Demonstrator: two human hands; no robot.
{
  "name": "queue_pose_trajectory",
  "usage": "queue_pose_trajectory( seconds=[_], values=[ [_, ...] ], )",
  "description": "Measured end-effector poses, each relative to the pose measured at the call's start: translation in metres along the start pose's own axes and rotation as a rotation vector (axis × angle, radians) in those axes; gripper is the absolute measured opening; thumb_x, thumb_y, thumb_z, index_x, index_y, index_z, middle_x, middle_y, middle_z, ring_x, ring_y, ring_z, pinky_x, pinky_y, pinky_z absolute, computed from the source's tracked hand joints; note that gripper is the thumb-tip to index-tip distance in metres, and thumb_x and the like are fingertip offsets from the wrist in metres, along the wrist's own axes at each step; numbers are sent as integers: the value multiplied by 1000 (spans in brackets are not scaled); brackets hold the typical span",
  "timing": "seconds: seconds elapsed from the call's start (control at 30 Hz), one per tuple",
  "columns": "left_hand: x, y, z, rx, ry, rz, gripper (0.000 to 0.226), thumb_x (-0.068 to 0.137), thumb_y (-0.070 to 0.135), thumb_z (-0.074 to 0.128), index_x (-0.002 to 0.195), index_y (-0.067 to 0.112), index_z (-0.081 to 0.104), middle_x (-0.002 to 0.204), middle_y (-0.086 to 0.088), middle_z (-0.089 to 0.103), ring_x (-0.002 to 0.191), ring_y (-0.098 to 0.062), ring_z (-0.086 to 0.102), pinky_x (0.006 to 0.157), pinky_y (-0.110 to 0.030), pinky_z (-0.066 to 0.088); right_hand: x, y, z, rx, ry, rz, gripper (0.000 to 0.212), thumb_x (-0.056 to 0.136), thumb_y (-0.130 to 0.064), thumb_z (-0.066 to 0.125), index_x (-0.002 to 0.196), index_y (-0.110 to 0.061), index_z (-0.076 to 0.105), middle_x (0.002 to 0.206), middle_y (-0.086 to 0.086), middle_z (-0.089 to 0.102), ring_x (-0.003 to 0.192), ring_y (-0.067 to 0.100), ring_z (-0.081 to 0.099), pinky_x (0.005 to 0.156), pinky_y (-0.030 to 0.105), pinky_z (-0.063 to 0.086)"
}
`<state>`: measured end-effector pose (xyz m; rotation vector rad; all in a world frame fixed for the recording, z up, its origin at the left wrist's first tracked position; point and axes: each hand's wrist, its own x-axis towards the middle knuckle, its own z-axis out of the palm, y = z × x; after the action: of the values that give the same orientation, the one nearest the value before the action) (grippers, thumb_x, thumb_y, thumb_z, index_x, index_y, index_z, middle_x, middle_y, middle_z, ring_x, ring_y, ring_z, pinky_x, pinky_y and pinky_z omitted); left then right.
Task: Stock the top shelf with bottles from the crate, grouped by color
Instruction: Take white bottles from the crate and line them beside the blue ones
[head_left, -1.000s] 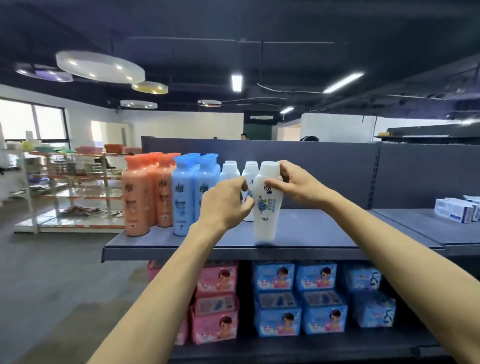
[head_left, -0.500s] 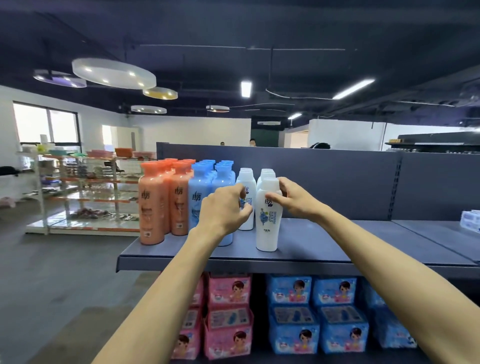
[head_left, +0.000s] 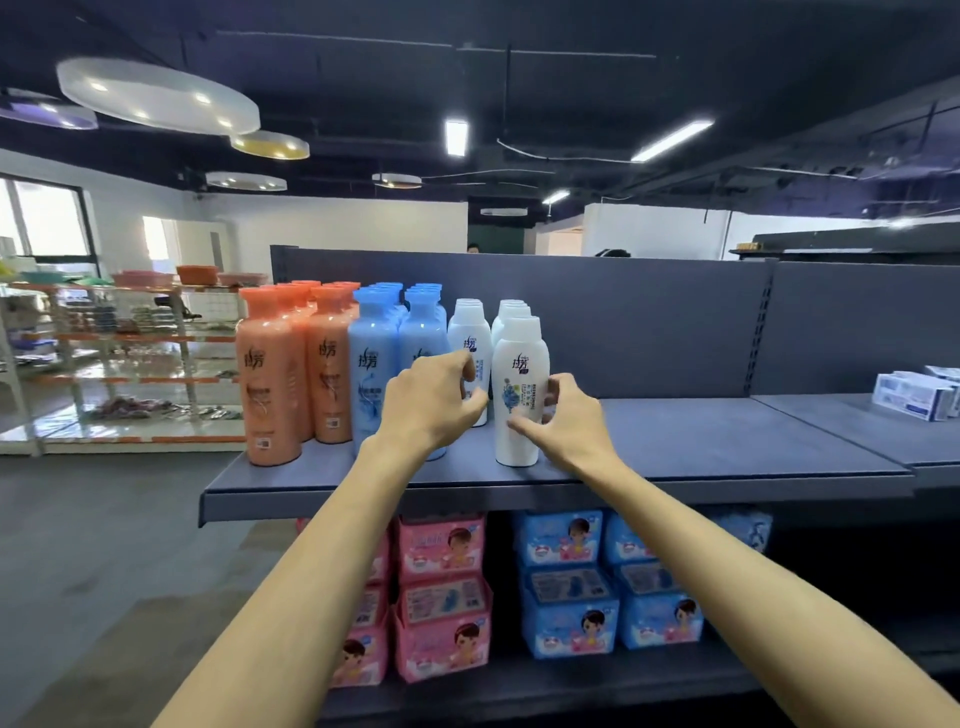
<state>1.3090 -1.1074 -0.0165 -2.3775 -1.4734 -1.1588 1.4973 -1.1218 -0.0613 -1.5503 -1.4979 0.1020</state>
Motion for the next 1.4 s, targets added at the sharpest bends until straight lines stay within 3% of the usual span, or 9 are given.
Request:
queue_pose_trajectory(
  seconds=[0.1, 0.27, 0.57, 0.83, 1.4],
  values=[
    [-3, -4, 9, 8, -23, 9, 19, 82, 37, 57, 98, 25, 59, 89, 5, 69, 87, -25, 63, 73, -36, 51, -7, 0, 14, -60, 8, 23, 60, 70, -35, 84, 110, -14, 45, 109, 4, 66, 102, 25, 64, 85, 44, 53],
    [-8, -12, 23, 9, -26, -2, 21, 83, 37, 56, 100, 25, 58, 85, 7, 69, 85, -23, 63, 68, -32, 46, -4, -3, 25, -170, 22, 34, 61, 71, -36, 84, 104, -16, 36, 110, 8, 65, 103, 31, 60, 73, 35, 41],
    [-6, -17, 34, 29, 46, 6, 17, 84, 35, 55, 94, 21, 58, 84, 6, 66, 84, -23, 61, 67, -33, 47, 19, -10, 53, -107, -14, 67, 61, 73, -40, 82, 107, -13, 39, 113, 8, 65, 103, 32, 61, 73, 33, 44],
    [-3, -30, 35, 46, 73, 10, 17, 85, 34, 56, 94, 20, 58, 87, 5, 64, 86, -23, 60, 68, -32, 44, 39, -12, 77, -104, -3, 56, 62, 73, -43, 82, 100, -13, 35, 107, 9, 64, 101, 33, 61, 69, 30, 34],
    [5, -41, 42, 57, 123, 39, 18, 85, 35, 56, 94, 20, 59, 83, 3, 63, 84, -23, 60, 66, -33, 44, 50, -17, 90, -138, -74, 19, 57, 84, -36, 76, 115, -2, 40, 118, 18, 60, 109, 39, 58, 86, 43, 49]
  ],
)
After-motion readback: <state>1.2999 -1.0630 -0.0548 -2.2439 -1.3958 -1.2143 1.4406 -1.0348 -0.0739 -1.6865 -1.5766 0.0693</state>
